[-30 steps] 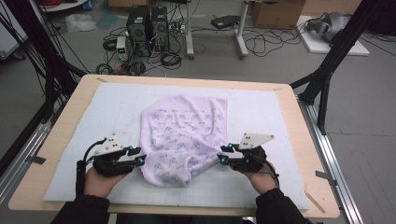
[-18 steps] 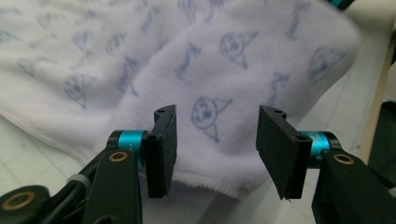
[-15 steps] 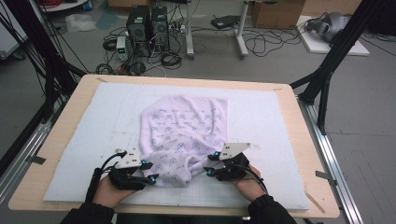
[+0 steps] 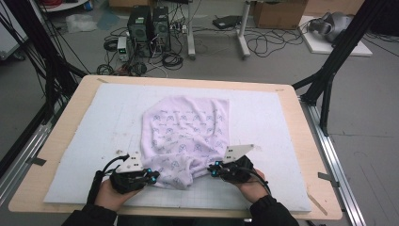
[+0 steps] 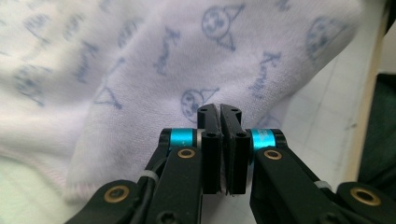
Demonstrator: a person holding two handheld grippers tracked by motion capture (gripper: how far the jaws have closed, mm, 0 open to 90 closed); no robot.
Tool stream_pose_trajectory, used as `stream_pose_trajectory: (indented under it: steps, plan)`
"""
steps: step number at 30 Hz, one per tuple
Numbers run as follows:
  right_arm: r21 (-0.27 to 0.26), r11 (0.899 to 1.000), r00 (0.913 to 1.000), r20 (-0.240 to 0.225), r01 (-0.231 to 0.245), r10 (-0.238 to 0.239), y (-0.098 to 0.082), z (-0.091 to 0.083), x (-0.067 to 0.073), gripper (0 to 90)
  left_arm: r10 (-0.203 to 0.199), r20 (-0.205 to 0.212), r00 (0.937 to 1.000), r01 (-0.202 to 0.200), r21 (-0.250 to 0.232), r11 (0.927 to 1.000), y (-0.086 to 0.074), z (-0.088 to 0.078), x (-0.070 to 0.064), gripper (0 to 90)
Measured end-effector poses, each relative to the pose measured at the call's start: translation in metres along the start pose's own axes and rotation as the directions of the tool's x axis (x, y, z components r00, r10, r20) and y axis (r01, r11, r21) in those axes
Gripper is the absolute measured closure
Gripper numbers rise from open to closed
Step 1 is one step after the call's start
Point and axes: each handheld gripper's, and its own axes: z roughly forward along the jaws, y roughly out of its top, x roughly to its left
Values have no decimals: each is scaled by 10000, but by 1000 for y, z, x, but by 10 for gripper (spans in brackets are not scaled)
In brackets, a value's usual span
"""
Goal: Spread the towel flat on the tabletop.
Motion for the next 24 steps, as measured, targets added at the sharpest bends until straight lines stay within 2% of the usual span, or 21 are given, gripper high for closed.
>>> stream_pose_trajectory:
  steps: [3, 8, 11, 14, 16, 18, 20, 22, 24]
  plan:
    - [-241, 9997, 10000, -19, 65, -65, 1, -14, 5, 862, -116, -191, 9997, 113, -150, 9998, 3, -9, 2, 870]
    - [-552, 9984, 9999, 0, 134, -135, 6, -35, 14, 870, -87, -397, 9992, 66, -523, 9986, 12, -23, 2, 871]
    - [-772, 9969, 9998, 165, 129, -116, 12, -51, 16, 871, -62, -764, 9971, -8, -914, 9958, 23, -38, 5, 871]
    - [-984, 9950, 9986, 505, 195, -146, 20, -66, 10, 871, -164, -1324, 9911, 14, -1129, 9936, 34, -50, 16, 872]
    - [-1069, 9943, 9972, 748, -5, 86, 25, -73, -2, 871, -386, -1772, 9834, 190, -1111, 9936, 40, -50, 27, 872]
    - [-979, 9950, 9947, 983, -202, 298, 28, -71, -15, 872, -643, -2108, 9754, 429, -1044, 9936, 45, -41, 42, 872]
    - [-816, 9949, 9913, 1131, -589, 680, 29, -61, -35, 871, -966, -2334, 9676, 794, -818, 9935, 47, -26, 59, 872]
    - [-262, 9944, 9845, 1405, -1022, 1049, 28, -46, -56, 871, -1376, -2459, 9595, 1248, -669, 9899, 45, -9, 76, 871]
    - [142, 9888, 9788, 1446, -1486, 1450, 22, -31, -74, 871, -1497, -2592, 9542, 1488, -232, 9886, 41, 10, 90, 871]
